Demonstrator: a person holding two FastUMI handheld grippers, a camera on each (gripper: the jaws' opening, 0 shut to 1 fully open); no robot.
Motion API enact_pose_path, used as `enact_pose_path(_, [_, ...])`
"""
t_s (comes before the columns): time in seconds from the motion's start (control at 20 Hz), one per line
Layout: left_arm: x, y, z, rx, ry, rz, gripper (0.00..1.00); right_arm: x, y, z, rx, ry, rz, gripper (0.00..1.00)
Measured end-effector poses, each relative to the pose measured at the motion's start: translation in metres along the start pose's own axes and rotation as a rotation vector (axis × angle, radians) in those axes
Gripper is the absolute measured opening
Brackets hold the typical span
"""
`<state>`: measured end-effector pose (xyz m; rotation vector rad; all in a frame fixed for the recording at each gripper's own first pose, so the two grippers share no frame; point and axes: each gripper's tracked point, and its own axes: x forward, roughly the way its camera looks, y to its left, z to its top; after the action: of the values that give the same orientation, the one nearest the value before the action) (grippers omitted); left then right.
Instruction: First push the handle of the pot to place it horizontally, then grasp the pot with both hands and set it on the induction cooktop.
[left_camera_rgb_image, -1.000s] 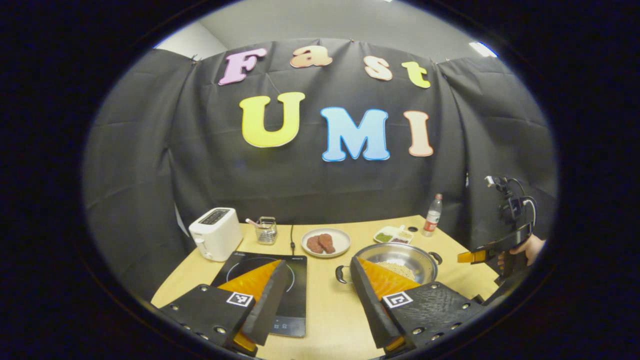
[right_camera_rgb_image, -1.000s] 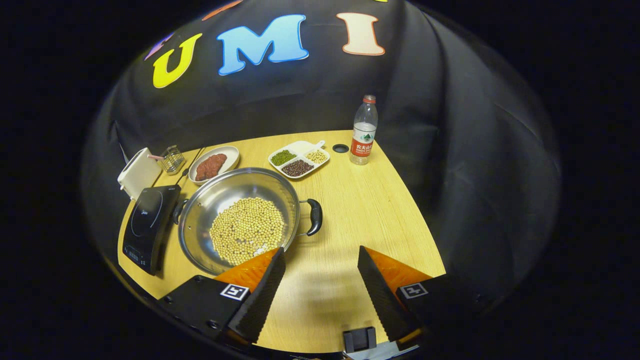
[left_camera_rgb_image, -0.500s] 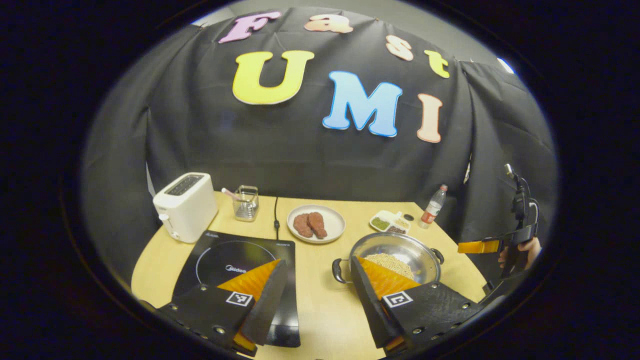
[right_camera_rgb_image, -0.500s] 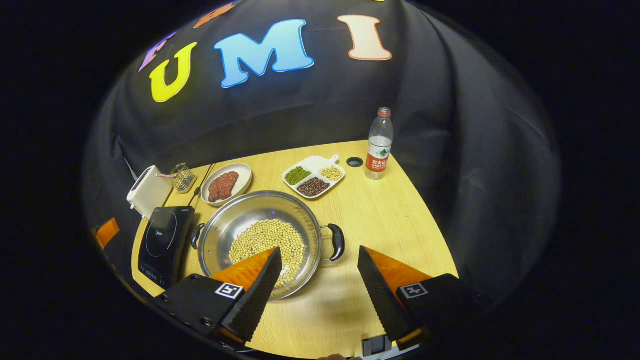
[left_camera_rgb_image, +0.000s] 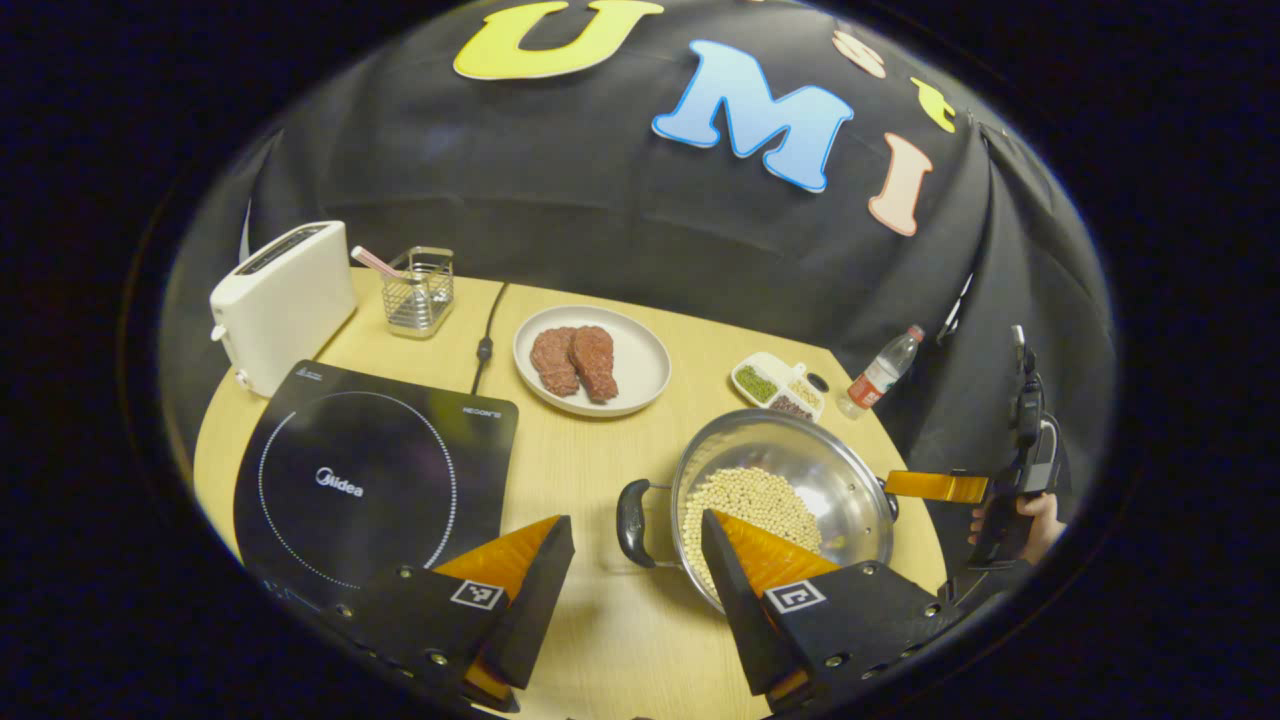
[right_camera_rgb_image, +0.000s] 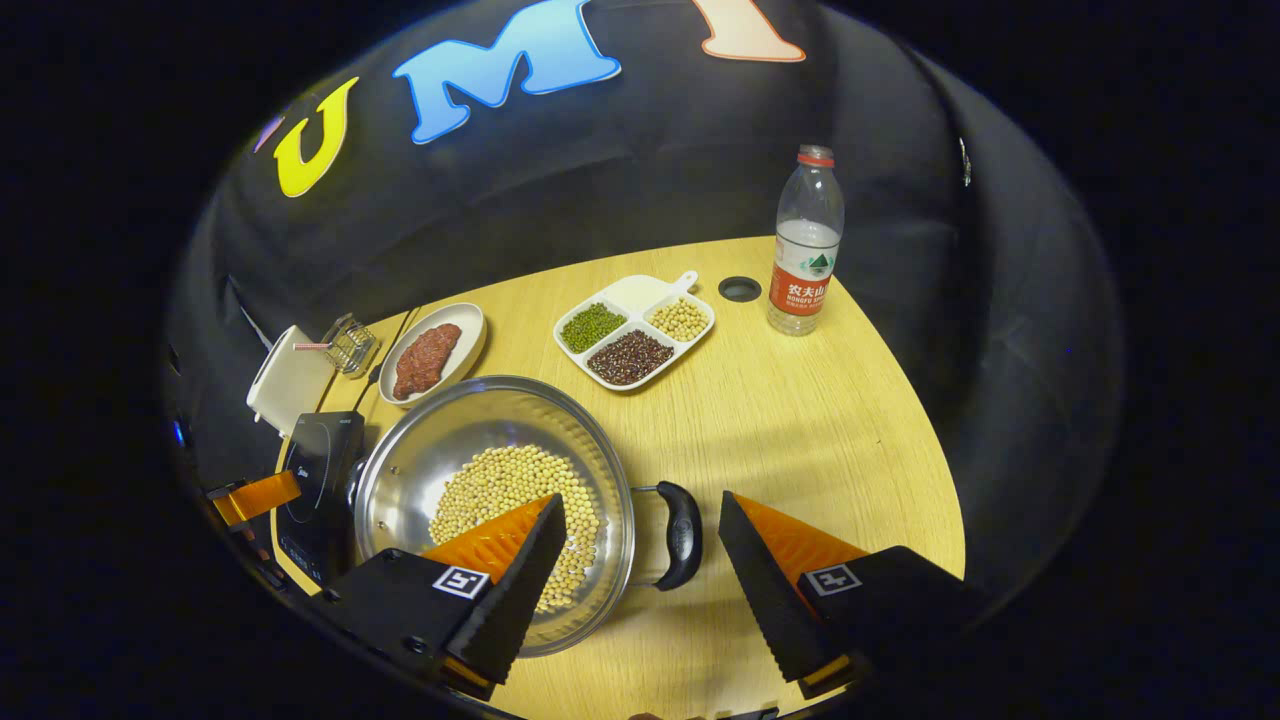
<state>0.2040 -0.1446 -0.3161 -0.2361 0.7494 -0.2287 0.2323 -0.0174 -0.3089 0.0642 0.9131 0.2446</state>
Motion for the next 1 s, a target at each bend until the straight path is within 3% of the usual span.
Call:
enact_pose_path(0.25, [0.067, -0.011, -0.022, -0.046, 0.103, -0.023, 0.79, 0.032, -0.002, -0.02, 0.007, 0.082, 0.049, 0.99])
enact_pose_path(0.4, [0.088, -0.009, -0.041, -0.087, 0.177, -0.023, 0.76, 0.044, -0.001, -0.029, 0.022, 0.11, 0.079, 0.99])
enact_pose_path(0.45, [0.091, -0.006, -0.045, -0.106, 0.184, -0.019, 0.79, 0.047, 0.002, -0.031, 0.038, 0.122, 0.095, 0.99])
enact_pose_path(0.55, [0.093, -0.008, -0.047, -0.153, 0.187, -0.033, 0.8, 0.052, 0.006, -0.036, 0.075, 0.138, 0.126, 0.95])
enact_pose_path(0.6, [0.094, -0.006, -0.047, -0.17, 0.187, -0.035, 0.79, 0.054, 0.008, -0.037, 0.086, 0.144, 0.132, 0.89])
enact_pose_path(0.65, [0.095, -0.006, -0.046, -0.185, 0.184, -0.051, 0.76, 0.056, 0.009, -0.039, 0.087, 0.146, 0.137, 0.76])
enact_pose_path(0.7, [0.098, -0.01, -0.044, -0.202, 0.178, -0.078, 0.76, 0.058, 0.011, -0.041, 0.076, 0.142, 0.141, 0.72])
enact_pose_path(0.75, [0.101, -0.015, -0.043, -0.223, 0.177, -0.111, 0.79, 0.06, 0.011, -0.041, 0.058, 0.131, 0.142, 0.77])
enact_pose_path(0.8, [0.102, -0.005, -0.045, -0.219, 0.177, -0.079, 0.75, 0.063, 0.008, -0.042, 0.036, 0.124, 0.13, 0.77])
enact_pose_path(0.85, [0.098, -0.002, -0.044, -0.228, 0.18, -0.091, 0.61, 0.064, 0.004, -0.046, 0.017, 0.124, 0.12, 0.77])
enact_pose_path(0.95, [0.107, -0.01, -0.046, -0.237, 0.185, -0.11, 0.55, 0.063, 0.005, -0.046, 0.036, 0.127, 0.135, 0.64])
enact_pose_path(1.0, [0.106, -0.009, -0.046, -0.234, 0.192, -0.115, 0.52, 0.062, 0.006, -0.045, 0.043, 0.13, 0.138, 0.64])
